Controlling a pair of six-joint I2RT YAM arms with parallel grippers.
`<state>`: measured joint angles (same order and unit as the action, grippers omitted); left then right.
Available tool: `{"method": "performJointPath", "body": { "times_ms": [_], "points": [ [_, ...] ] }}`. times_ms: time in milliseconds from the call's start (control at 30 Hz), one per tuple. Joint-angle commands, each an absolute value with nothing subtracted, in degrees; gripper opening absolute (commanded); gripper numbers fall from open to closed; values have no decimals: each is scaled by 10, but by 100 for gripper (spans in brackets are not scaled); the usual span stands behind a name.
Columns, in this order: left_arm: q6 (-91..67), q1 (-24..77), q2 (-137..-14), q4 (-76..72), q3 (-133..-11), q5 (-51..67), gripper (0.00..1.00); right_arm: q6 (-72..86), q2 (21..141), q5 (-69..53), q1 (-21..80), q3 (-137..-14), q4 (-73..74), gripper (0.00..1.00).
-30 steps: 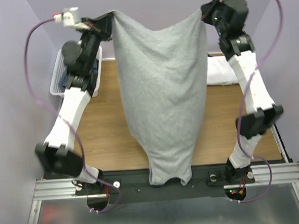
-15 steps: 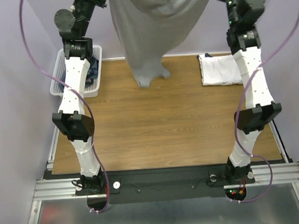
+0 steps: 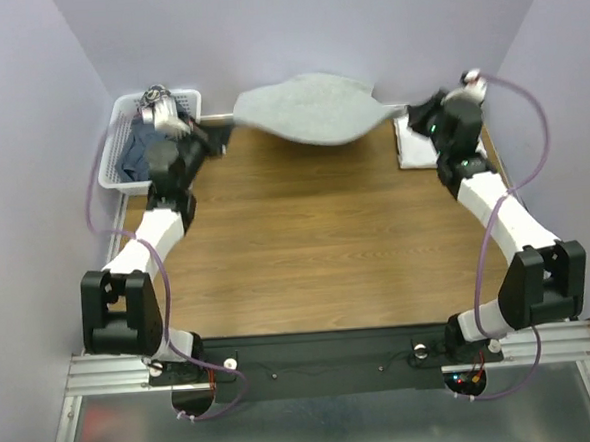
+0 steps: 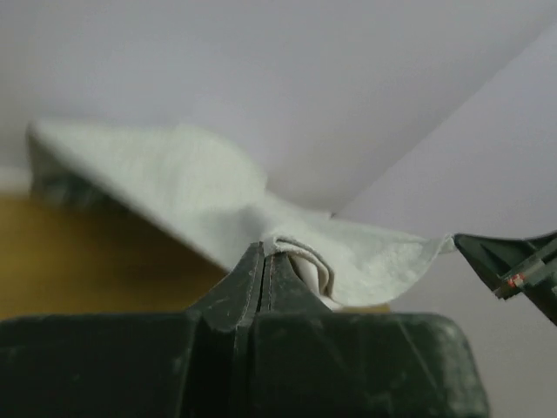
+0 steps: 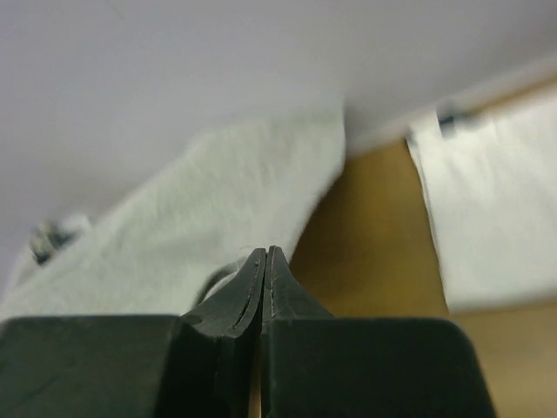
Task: Fold and stack the tank tops
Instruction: Flatten the tank top out
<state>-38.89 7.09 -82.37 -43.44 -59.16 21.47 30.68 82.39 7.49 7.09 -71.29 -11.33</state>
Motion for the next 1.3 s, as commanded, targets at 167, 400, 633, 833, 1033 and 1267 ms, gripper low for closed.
{"method": "performJointPath", "body": {
  "times_ms": [167,400,633,833,1033,1267],
  "points": [
    [-498,119,-645,-294,-285,117,0,411,680,51,67,-385,-73,0],
    [-488,184,-605,-96,-268,89,0,437,568,50,67,-285,63,0],
    [-496,219,-569,-39,-236,97,0,458,516,46,66,-265,140,1],
    [-513,236,-529,-7,-201,109,0,481,461,48,67,-259,201,2],
    [-511,243,-476,52,-178,126,0,521,411,42,67,-235,246,19],
    [-528,274,-458,92,-163,163,0,543,374,66,67,-230,292,35]
  ]
}}
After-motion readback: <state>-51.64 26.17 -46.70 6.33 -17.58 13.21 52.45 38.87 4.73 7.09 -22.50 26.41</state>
